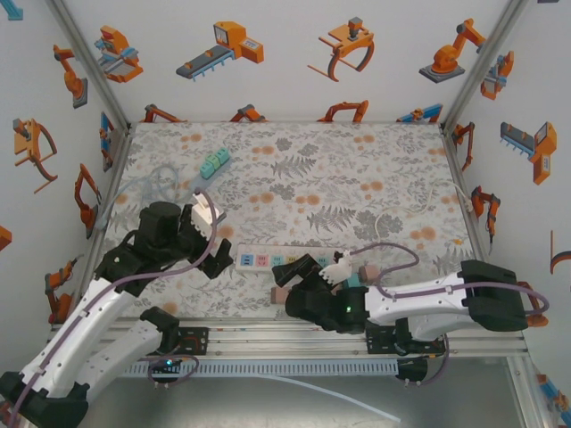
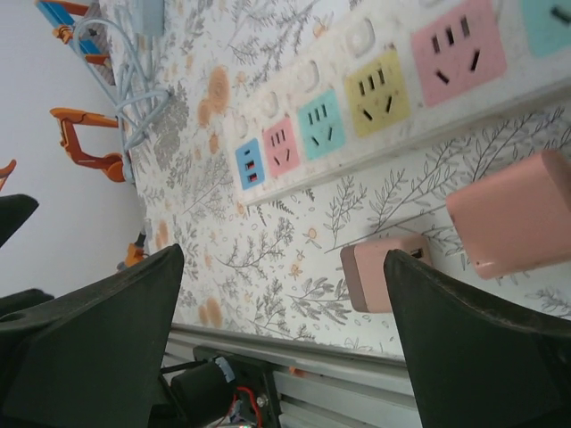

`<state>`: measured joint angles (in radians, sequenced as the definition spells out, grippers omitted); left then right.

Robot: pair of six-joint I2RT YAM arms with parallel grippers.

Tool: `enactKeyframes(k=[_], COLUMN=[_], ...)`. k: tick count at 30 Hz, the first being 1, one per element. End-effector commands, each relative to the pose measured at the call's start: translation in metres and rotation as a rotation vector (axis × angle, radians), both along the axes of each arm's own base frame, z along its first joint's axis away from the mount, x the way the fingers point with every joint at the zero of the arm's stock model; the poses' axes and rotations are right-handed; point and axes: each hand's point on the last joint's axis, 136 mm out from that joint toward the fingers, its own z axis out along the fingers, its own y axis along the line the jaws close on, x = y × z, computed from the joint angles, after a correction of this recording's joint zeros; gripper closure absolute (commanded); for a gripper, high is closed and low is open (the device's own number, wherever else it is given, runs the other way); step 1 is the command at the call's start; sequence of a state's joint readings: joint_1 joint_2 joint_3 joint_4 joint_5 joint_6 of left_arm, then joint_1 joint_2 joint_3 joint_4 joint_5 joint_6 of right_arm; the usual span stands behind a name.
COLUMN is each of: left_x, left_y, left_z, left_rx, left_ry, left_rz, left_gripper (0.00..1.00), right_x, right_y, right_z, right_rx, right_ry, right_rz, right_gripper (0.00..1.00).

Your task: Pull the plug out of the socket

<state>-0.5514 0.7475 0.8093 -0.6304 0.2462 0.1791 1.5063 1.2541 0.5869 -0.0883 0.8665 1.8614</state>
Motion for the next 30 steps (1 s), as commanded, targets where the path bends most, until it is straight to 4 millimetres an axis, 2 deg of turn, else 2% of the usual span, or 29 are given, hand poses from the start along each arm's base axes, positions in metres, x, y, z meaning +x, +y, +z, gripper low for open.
enactKeyframes(k=[1, 4, 7, 9, 11, 16, 19, 23, 28, 30], left_x=[0.016, 0.036, 0.057, 0.074, 0.092, 0.144, 0.176, 0.223, 0.289, 0.313], left_y=[-0.002, 0.005, 0.007, 0.009, 0.015, 0.037, 0.048, 0.054, 0.060, 0.057], left_z=[0.015, 0.016, 0.015, 0.016, 0.018, 0.022, 0.018, 0.012, -0.004, -0.017], left_rx=[-0.059, -0.084, -0.123, -0.171, -0.201, -0.175, -0.157, -0.038, 0.059, 0.083], left_ry=[-0.014, 0.005, 0.018, 0.016, 0.017, -0.023, -0.016, -0.090, -0.100, -0.088], left_rz=[0.081, 0.219, 0.309, 0.357, 0.413, 0.535, 0.565, 0.540, 0.515, 0.478], left_gripper=[0.03, 0.00, 0.02, 0.03, 0.03, 0.03, 0.03, 0.01, 0.02, 0.02], right_x=[0.015, 0.026, 0.043, 0.059, 0.076, 0.110, 0.118, 0.124, 0.121, 0.116], right_y=[-0.015, -0.017, -0.007, 0.010, 0.018, 0.032, 0.041, 0.044, 0.042, 0.038], right_z=[0.033, 0.054, 0.072, 0.069, 0.063, 0.063, 0.059, 0.057, 0.065, 0.070], right_rx=[-0.160, -0.323, -0.540, -0.631, -0.689, -0.859, -0.888, -0.890, -0.843, -0.827], right_ry=[-0.173, -0.284, -0.407, -0.442, -0.428, -0.463, -0.469, -0.473, -0.486, -0.491], right_rz=[0.005, 0.068, 0.203, 0.388, 0.502, 0.640, 0.717, 0.748, 0.769, 0.772], right_gripper=[0.13, 0.09, 0.04, 0.02, 0.01, 0.00, 0.00, 0.00, 0.00, 0.00])
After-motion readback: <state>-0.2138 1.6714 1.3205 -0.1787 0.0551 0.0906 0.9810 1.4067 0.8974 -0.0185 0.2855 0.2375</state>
